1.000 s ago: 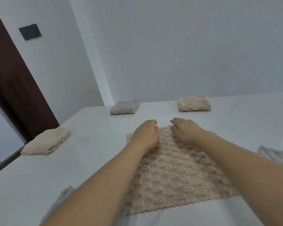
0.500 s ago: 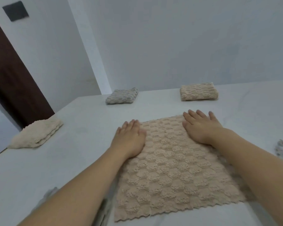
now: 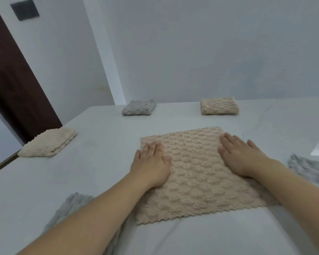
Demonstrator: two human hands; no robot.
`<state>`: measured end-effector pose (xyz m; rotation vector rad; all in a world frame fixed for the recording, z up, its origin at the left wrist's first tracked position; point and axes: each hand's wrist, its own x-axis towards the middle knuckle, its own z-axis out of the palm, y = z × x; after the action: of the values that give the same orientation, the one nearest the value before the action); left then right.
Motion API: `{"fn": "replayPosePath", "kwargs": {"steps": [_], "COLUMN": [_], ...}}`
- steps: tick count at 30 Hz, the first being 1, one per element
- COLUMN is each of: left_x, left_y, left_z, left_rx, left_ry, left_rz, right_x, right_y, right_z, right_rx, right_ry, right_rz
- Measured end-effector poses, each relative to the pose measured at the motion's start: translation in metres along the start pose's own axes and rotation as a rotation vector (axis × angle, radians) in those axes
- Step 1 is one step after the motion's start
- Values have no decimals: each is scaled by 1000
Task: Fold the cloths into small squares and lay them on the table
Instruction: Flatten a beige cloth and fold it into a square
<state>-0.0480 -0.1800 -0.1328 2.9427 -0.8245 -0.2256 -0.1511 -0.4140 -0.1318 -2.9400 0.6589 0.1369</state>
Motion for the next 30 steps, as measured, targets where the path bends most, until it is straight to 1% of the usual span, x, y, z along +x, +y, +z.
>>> {"fn": "replayPosePath", "kwargs": {"steps": [2, 4, 6, 8, 10, 12, 13, 14, 15, 16, 17, 18, 19, 20, 21, 22, 24, 25, 27, 30], "left_x": [-3, -12, -32, -61, -81, -87, -89, -91, -96, -101, -107, -115, -123, -131, -136, -137, -135, -134, -130, -121], "left_y": [-4, 12, 36, 50, 43, 29, 24, 21, 20, 22, 25, 28, 31, 34, 36, 36, 38, 39, 40, 37], "left_z": [-11, -18, -13, 4, 20, 21, 18, 12, 6, 0, -5, -11, -18, -22, -24, -25, -27, -29, -33, -32], "left_rx": [71, 74, 4, -28, -22, -11, 11, 80, 172, 242, 259, 225, 177, 155, 190, 250, 314, 313, 235, -10], "left_ry": [-29, 7, 45, 40, 38, 54, 73, 115, 193, 275, 312, 278, 195, 90, 28, 21, 47, 46, -6, -142], "left_rz": [-78, -66, 62, 184, 187, 106, 69, 55, 67, 110, 177, 234, 273, 291, 311, 342, 394, 399, 358, 293], "right_x": [-9, -24, -42, -53, -56, -60, -63, -68, -74, -82, -90, -99, -108, -116, -123, -127, -129, -131, -132, -133], "right_y": [-3, -22, -43, -47, -32, -15, -9, -7, -8, -13, -18, -24, -30, -36, -41, -43, -41, -39, -37, -34], "right_z": [-5, -6, 0, 12, 14, 10, 5, -1, -7, -12, -16, -19, -20, -20, -19, -19, -24, -27, -31, -32], "right_rx": [-20, 3, 36, 16, 19, 23, -14, -88, -168, -221, -220, -166, -85, -29, -31, -54, -88, -119, -235, -392], "right_ry": [74, 139, 95, 36, 10, -7, -1, 34, 108, 190, 247, 248, 195, 103, 0, -79, -155, -164, -123, -93], "right_rz": [15, -77, -213, -273, -218, -89, -37, -13, -27, -77, -150, -224, -288, -327, -341, -334, -287, -269, -254, -222]}}
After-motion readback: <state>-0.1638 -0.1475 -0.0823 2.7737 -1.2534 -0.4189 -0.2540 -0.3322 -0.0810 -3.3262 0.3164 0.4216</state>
